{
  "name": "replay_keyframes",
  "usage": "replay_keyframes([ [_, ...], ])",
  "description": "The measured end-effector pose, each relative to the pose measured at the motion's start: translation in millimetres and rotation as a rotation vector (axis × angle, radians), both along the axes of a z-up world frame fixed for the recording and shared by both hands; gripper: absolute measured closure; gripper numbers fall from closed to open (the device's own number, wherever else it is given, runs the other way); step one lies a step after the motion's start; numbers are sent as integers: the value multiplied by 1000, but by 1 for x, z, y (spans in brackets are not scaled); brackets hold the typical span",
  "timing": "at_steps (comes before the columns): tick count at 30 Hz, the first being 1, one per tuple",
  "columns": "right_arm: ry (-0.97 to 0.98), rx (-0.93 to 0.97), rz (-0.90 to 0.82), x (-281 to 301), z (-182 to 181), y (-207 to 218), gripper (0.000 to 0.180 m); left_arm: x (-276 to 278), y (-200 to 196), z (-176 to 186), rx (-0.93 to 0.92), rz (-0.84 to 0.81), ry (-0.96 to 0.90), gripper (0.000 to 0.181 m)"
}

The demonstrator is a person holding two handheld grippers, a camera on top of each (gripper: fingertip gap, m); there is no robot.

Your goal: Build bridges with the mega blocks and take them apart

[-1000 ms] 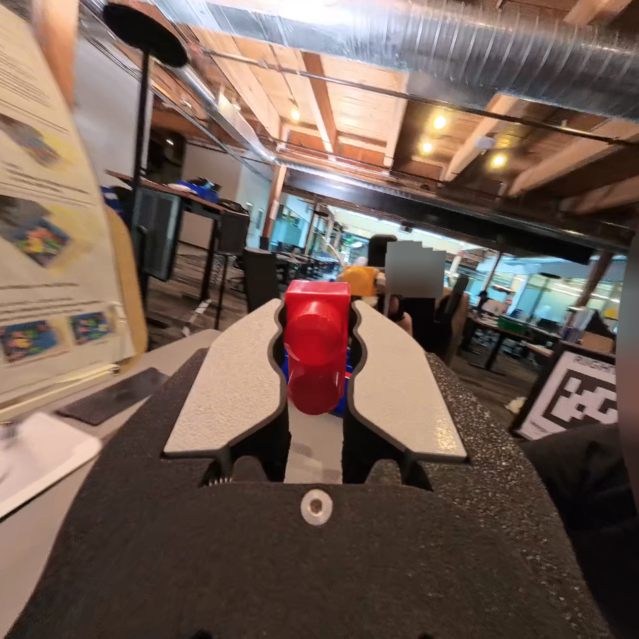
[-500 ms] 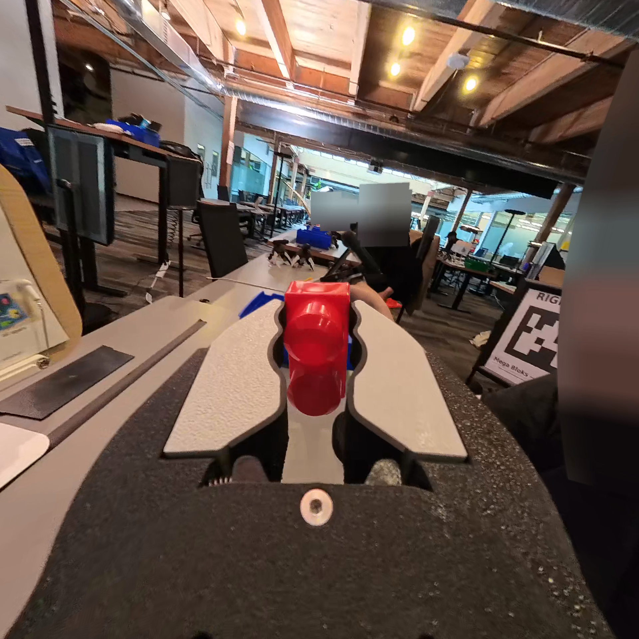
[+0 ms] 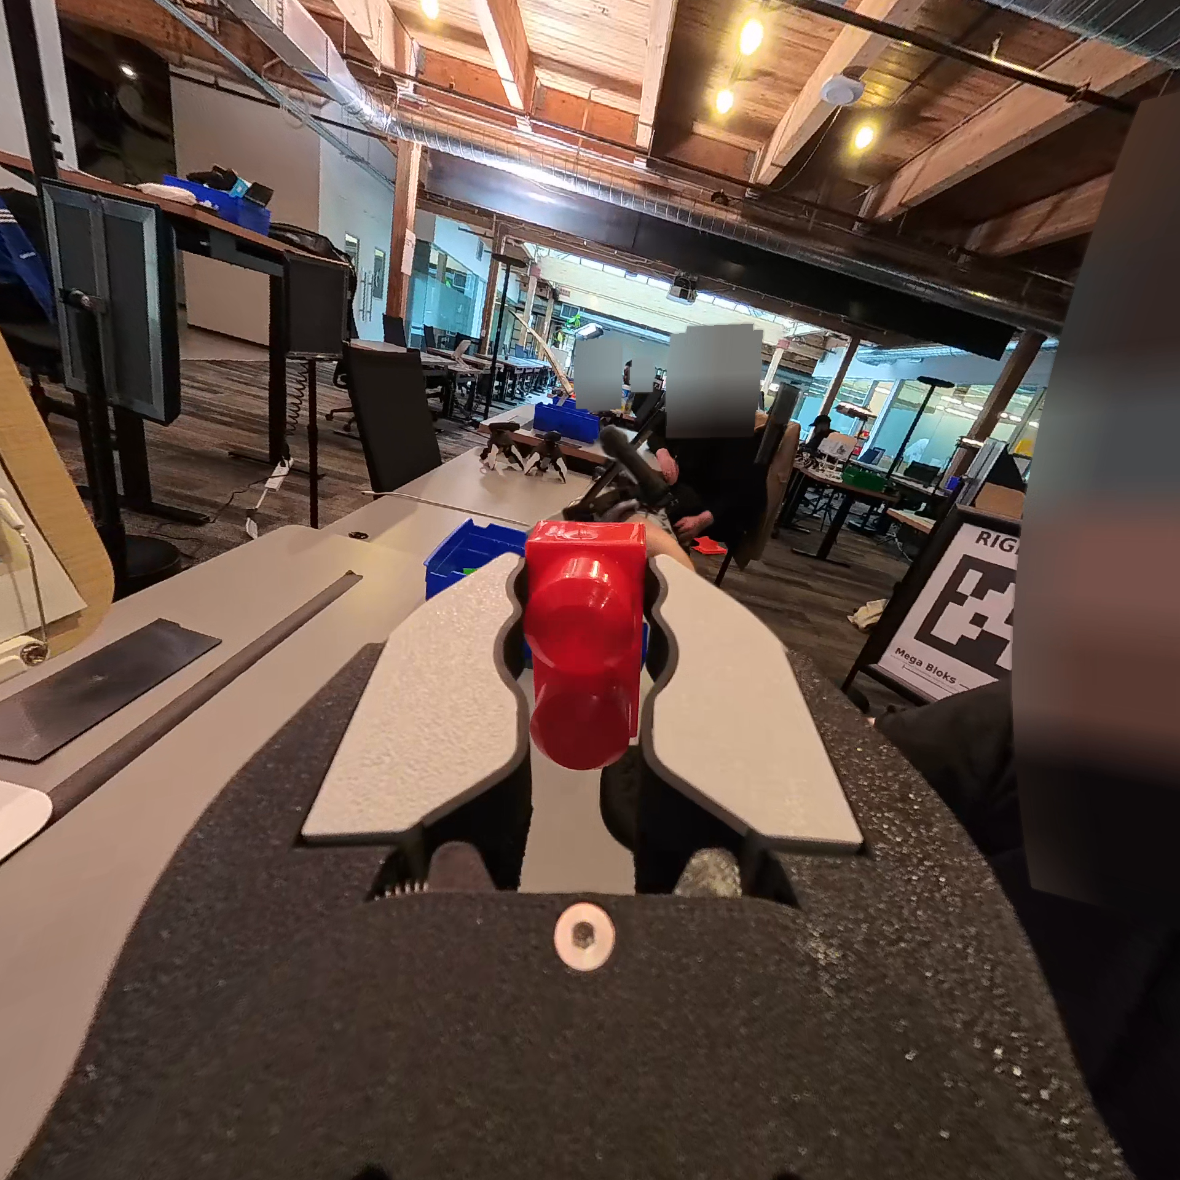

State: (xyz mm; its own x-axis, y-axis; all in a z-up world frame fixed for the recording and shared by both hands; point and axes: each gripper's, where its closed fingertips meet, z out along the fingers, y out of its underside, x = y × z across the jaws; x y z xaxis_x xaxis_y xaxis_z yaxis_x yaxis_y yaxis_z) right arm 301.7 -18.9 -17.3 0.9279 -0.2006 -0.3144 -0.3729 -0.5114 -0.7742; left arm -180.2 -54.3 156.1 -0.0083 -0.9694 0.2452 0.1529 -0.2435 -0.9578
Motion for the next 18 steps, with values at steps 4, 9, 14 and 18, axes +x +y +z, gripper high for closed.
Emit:
replay_keyframes([
  [4,-22,436,285,-83,112,9,125,-1,4,2,-34,1,-30,147],
  [9,129,765,971,-278,203,-23,122,-4,7,4,-56,14,-49,147],
  [14,134,679,1357,-424,181,-38,115,-7,5,8,-34,21,-51,147],
  [18,74,555,1424,-474,145,-33,107,-10,5,9,-26,30,-53,147],
])
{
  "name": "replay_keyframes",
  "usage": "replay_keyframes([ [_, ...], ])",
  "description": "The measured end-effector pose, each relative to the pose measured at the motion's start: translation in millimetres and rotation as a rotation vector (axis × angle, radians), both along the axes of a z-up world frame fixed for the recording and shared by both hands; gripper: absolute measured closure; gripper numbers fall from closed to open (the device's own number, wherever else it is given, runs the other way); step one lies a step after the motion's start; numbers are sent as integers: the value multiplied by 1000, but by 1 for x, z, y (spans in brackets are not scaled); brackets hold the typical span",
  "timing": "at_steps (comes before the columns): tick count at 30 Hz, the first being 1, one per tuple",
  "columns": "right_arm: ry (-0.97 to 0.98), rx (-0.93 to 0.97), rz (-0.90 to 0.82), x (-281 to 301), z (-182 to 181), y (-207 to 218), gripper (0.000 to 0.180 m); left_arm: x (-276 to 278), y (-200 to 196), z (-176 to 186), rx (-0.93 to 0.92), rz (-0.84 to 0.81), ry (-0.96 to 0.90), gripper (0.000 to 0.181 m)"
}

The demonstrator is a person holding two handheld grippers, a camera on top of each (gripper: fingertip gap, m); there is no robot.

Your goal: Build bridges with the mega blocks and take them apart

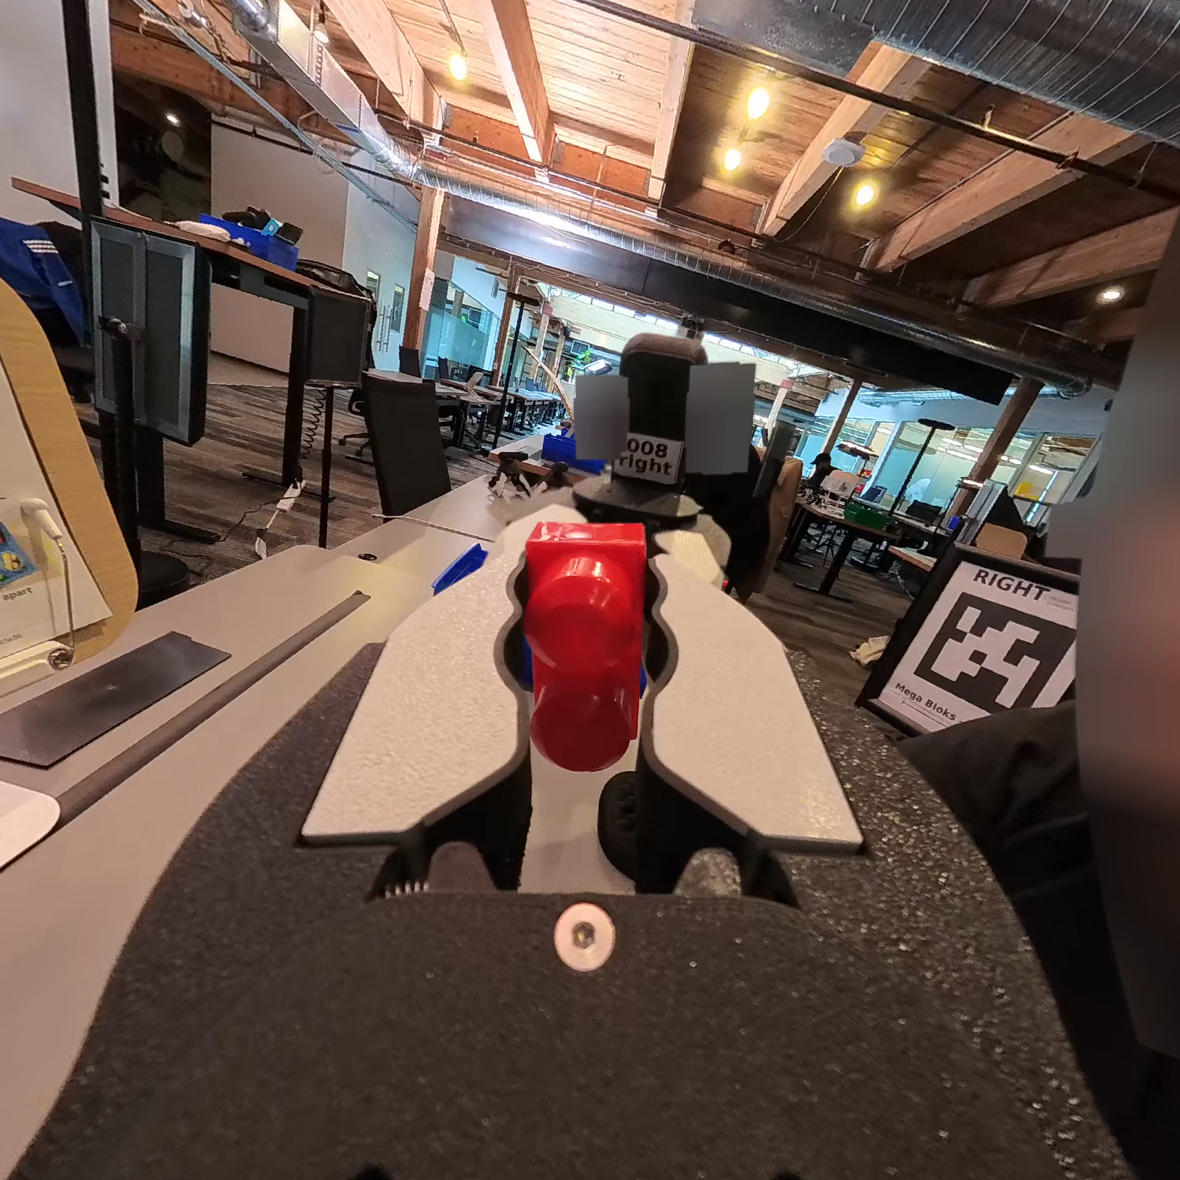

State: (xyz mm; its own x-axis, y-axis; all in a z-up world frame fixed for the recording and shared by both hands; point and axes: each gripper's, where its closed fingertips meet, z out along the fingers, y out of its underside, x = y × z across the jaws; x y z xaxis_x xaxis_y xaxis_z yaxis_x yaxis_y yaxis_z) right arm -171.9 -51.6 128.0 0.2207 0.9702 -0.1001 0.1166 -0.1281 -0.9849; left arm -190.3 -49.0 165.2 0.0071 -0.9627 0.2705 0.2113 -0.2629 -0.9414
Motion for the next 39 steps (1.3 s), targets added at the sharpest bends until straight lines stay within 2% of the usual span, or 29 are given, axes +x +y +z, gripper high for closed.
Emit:
replay_keyframes([
  [2,7,-17,32,-10,-3,-2,112,0,0,1,-7,-7,-6,147],
  [3,20,-9,50,-11,-2,-4,134,1,0,0,-11,-15,-7,147],
  [4,32,-7,67,-11,-1,-5,142,1,0,0,-10,-18,-10,147],
  [6,29,-24,63,-8,-2,-3,143,2,2,0,-1,-3,-18,143],
  [8,60,-26,44,-2,2,2,144,1,7,2,0,34,-40,119],
  [14,180,-64,52,14,17,7,144,16,8,-22,5,16,94,113],
  [16,195,-62,69,16,20,5,144,25,7,-29,-6,-9,103,117],
  [20,217,-63,92,17,23,2,144,33,-1,-29,-18,-94,53,147],
  [25,187,-101,101,19,16,5,143,34,1,-32,9,-66,81,148],
  [28,173,-90,86,16,14,6,136,33,4,-33,26,-25,106,147],
  [30,133,-72,61,15,9,9,144,33,4,-32,30,-15,113,147],
  [39,115,-59,75,17,12,3,144,35,-1,-28,23,-18,134,147],
])
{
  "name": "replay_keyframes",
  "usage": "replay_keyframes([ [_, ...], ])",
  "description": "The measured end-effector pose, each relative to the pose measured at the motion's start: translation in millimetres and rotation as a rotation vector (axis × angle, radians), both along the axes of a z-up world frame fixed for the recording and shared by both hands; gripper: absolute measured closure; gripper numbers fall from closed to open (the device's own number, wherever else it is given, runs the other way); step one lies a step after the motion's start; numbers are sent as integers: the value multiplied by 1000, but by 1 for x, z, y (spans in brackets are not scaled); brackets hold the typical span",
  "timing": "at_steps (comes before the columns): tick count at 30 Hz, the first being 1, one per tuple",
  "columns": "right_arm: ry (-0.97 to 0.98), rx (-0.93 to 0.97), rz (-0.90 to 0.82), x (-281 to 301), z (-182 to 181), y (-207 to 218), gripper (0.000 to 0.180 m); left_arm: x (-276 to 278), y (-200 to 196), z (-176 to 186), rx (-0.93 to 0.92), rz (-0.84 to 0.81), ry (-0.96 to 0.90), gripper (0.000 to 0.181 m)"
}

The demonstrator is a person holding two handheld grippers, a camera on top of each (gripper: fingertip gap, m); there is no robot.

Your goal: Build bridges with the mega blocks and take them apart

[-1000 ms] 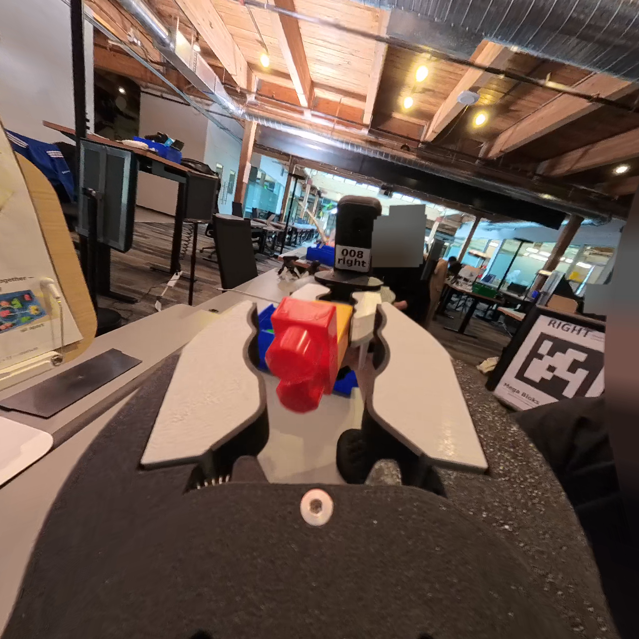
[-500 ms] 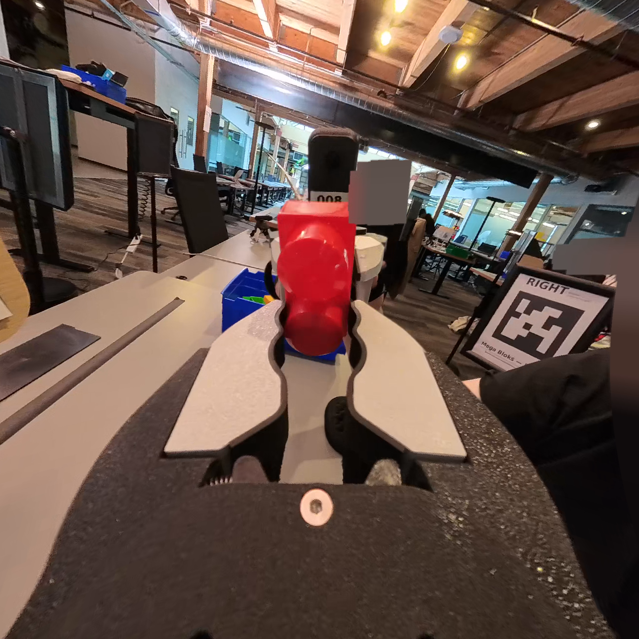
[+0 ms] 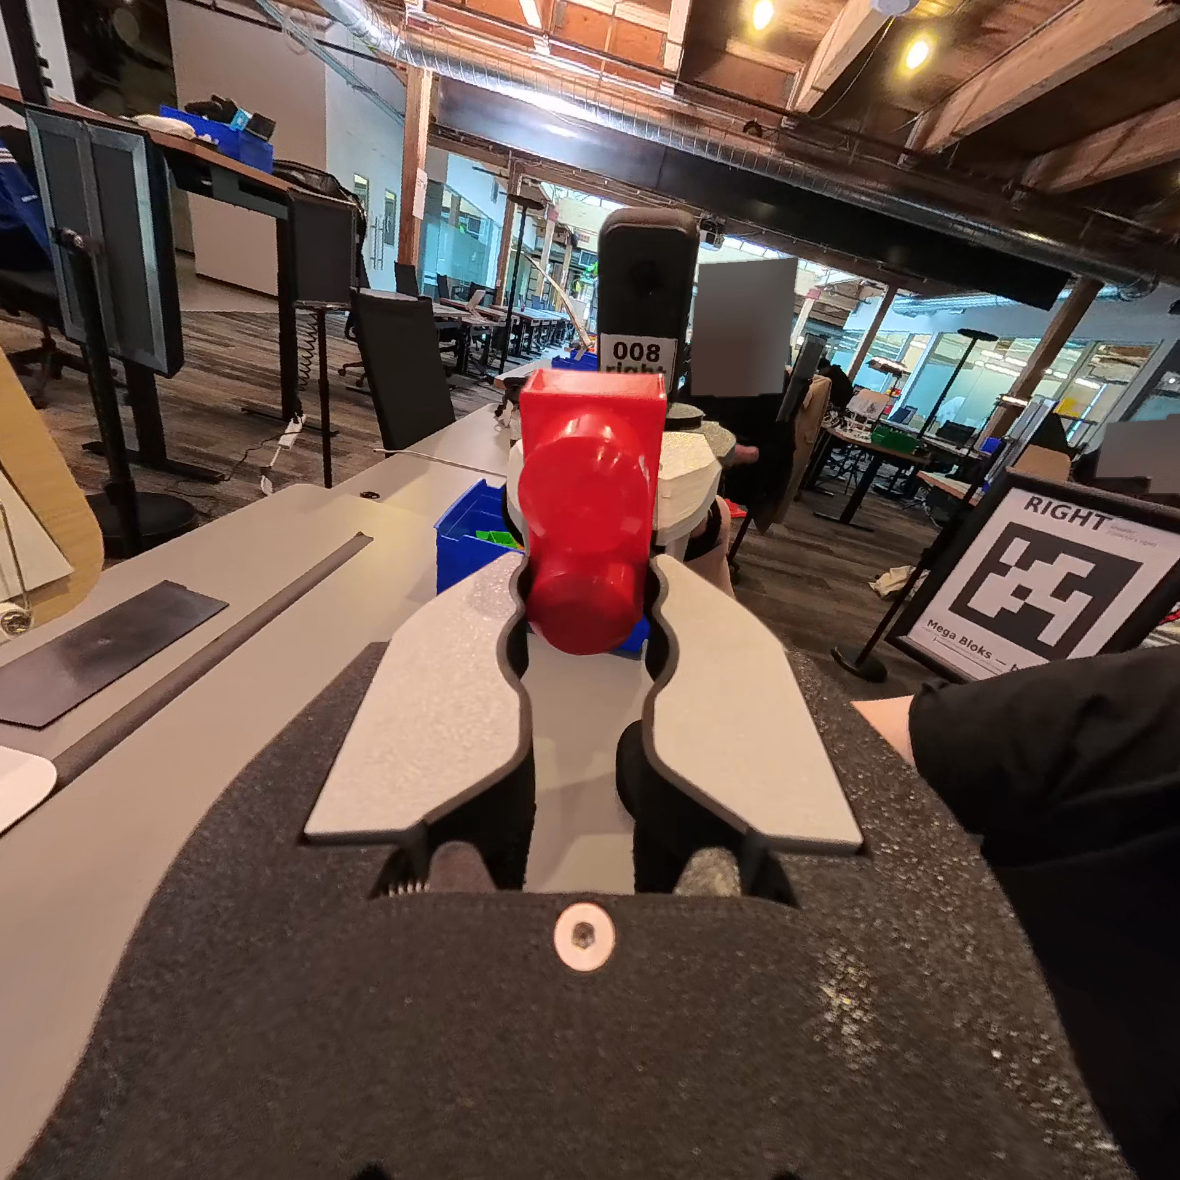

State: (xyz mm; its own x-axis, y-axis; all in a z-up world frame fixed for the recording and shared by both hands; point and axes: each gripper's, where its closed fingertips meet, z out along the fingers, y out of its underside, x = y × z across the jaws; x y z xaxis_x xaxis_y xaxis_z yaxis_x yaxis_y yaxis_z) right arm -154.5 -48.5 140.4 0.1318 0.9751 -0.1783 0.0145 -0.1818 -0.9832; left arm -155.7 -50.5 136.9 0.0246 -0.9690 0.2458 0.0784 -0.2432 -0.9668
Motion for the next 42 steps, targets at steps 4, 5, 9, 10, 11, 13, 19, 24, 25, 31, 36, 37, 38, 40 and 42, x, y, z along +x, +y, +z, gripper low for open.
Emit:
replay_keyframes([
  [4,-21,9,8,2,0,-4,144,2,-4,1,9,-8,10,147],
  [5,-25,13,2,4,1,-4,144,1,-4,2,9,-6,8,147],
  [9,123,18,-189,76,29,18,144,-50,18,32,-27,81,-156,148],
  [10,160,10,-223,98,34,20,144,-68,26,37,-12,129,-168,148],
  [11,190,5,-241,116,38,19,144,-83,32,41,15,186,-174,148],
  [13,178,-12,-275,136,35,19,144,-99,34,47,48,228,-191,148],
  [19,-211,-57,-951,278,-21,38,144,-82,25,39,52,163,-133,148],
  [24,-165,-559,-1430,441,-122,1,144,-55,21,19,36,103,-46,148],
  [25,-126,-607,-1445,452,-133,-2,144,-51,21,15,31,94,-29,148],
  [31,-214,-691,-1500,466,-166,4,143,-37,18,4,13,67,14,147],
  [36,-272,-775,-1482,462,-181,1,142,-37,16,5,22,68,14,148],
  [37,-277,-781,-1496,465,-183,1,131,-38,16,5,21,67,13,148],
  [38,-273,-771,-1532,470,-183,2,116,-38,17,5,17,67,12,148],
  [40,-238,-731,-1597,479,-173,3,107,-38,18,5,5,66,7,148],
  [42,-168,-625,-1619,479,-148,7,109,-36,17,4,-8,58,7,148],
])
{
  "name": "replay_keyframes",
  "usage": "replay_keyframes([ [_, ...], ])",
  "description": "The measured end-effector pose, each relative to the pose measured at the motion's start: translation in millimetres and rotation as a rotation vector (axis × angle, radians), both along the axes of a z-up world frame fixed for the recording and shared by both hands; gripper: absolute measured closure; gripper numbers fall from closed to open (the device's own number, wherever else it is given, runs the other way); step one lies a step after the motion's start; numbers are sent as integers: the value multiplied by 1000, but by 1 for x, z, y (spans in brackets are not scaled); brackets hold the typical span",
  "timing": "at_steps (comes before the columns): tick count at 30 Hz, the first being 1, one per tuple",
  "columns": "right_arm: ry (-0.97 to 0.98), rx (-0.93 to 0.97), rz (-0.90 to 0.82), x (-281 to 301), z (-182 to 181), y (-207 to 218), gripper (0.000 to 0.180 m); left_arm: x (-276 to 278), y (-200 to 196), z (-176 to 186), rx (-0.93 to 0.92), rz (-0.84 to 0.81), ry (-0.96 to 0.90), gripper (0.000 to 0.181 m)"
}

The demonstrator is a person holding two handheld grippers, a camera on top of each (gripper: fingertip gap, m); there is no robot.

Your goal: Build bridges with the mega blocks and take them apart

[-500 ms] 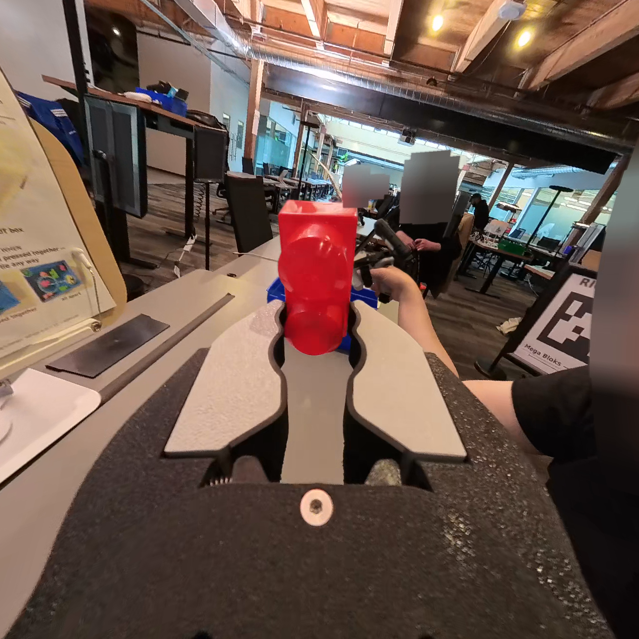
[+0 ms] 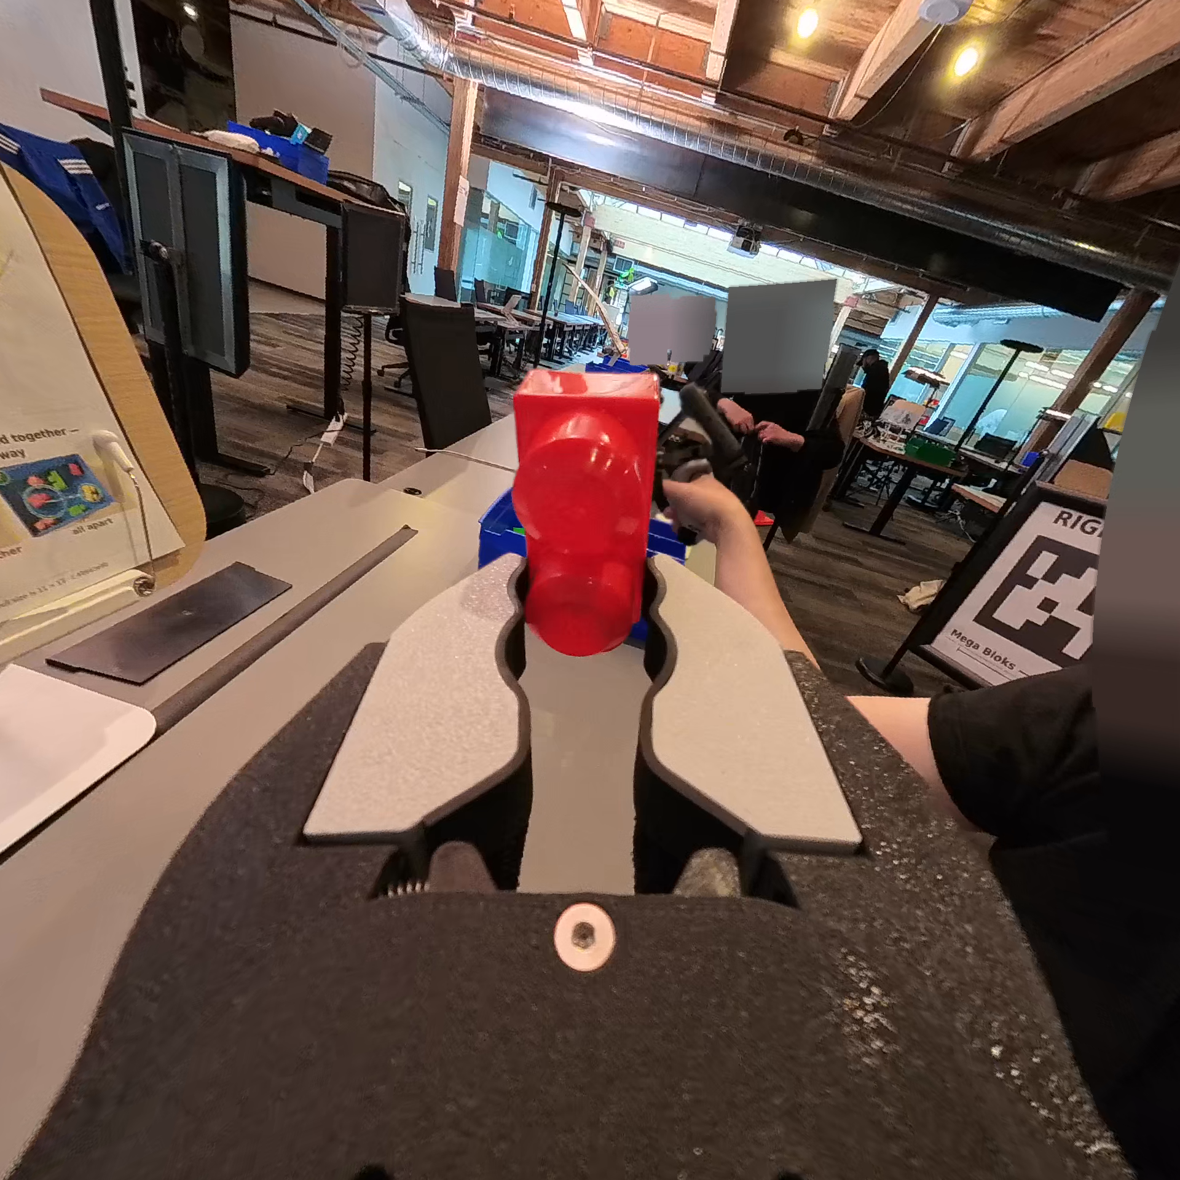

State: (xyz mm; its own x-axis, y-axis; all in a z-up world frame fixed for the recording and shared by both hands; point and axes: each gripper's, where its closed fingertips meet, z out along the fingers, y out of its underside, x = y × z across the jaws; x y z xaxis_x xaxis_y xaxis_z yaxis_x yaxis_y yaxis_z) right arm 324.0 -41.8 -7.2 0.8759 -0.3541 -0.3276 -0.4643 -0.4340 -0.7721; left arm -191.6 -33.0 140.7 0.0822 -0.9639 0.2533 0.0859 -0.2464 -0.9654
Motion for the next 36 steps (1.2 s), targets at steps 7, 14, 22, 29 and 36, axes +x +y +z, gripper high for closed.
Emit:
replay_keyframes([
  [7,-70,524,422,-111,126,22,116,20,-2,-23,31,8,132,147],
  [14,62,872,1299,-325,196,-15,115,42,-7,-54,119,16,327,147],
  [22,-62,635,1631,-453,134,-3,110,52,-16,-64,132,-27,371,147],
  [29,-15,533,1751,-480,110,-7,144,54,-23,-66,133,-70,384,147],
  [36,97,582,1765,-466,124,-10,144,54,-28,-67,166,-72,415,119],
])
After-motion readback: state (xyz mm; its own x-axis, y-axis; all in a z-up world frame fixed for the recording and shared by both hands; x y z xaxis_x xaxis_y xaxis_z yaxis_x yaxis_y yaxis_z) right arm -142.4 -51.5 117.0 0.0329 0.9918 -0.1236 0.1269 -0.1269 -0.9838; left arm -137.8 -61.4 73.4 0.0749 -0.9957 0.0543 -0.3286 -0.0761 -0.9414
